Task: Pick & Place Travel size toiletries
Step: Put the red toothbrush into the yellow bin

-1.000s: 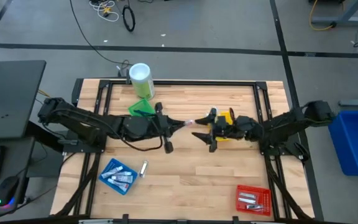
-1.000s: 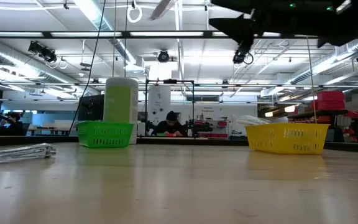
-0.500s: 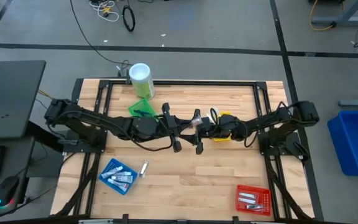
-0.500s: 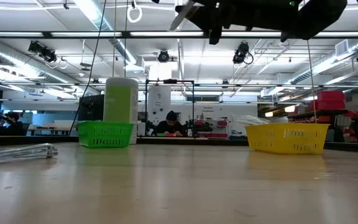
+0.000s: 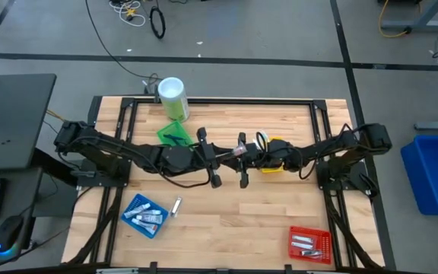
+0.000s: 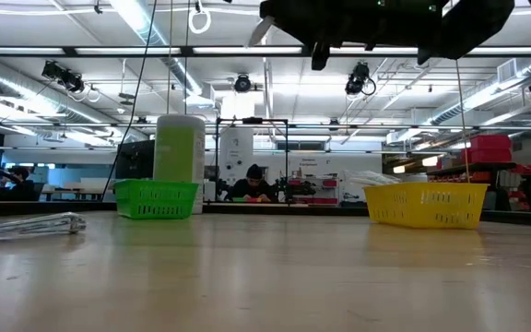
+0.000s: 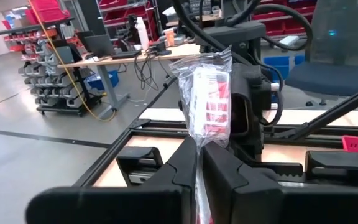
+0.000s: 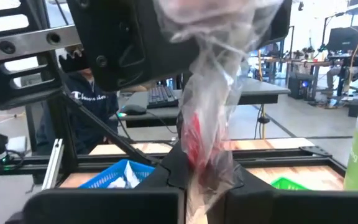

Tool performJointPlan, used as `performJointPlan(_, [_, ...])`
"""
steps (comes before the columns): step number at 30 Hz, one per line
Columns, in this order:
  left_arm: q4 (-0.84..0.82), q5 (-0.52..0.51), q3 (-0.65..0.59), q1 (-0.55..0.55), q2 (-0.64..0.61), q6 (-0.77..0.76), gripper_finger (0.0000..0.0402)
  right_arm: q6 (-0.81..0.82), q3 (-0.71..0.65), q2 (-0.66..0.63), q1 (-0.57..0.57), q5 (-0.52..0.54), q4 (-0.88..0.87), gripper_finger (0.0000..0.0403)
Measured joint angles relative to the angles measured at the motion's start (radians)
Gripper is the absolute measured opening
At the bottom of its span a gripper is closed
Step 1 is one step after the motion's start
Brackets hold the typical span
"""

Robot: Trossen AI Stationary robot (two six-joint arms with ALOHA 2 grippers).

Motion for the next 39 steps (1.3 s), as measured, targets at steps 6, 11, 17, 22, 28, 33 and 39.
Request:
performJointPlan(6, [-0.041,-0.001,0.003,-0.012,-0.002,-0.048,0.0041,0.000,0.000,-0.087,0.000,0.002,-0.156,0.0021])
performJointPlan(11, [-0.134,-0.014,0.000,-0.012,-0.001,-0.080,0.0087,0.060,0.000,-0.222,0.001,0.119,-0.483,0.0021])
performJointPlan(17, [-0.270,-0.072,0.000,-0.010,0.000,-0.190,0.0143,0.217,0.000,-0.385,0.000,0.220,-0.925,0.0021])
performJointPlan(22, [-0.393,-0.038,0.000,-0.010,0.002,-0.329,0.0165,0.381,0.000,-0.452,-0.013,0.290,-1.288,0.0026])
performJointPlan(28, [-0.429,-0.021,0.000,-0.010,0.045,-0.407,0.0169,0.547,0.000,-0.442,-0.063,0.300,-1.574,0.0033])
performJointPlan(33, [-0.399,-0.021,0.000,-0.001,0.098,-0.381,0.0169,0.557,0.000,-0.406,-0.126,0.230,-1.679,0.0034])
performJointPlan(39, [-0.410,-0.019,0.000,0.001,0.099,-0.415,0.0169,0.541,0.000,-0.314,-0.179,0.124,-1.669,0.0042])
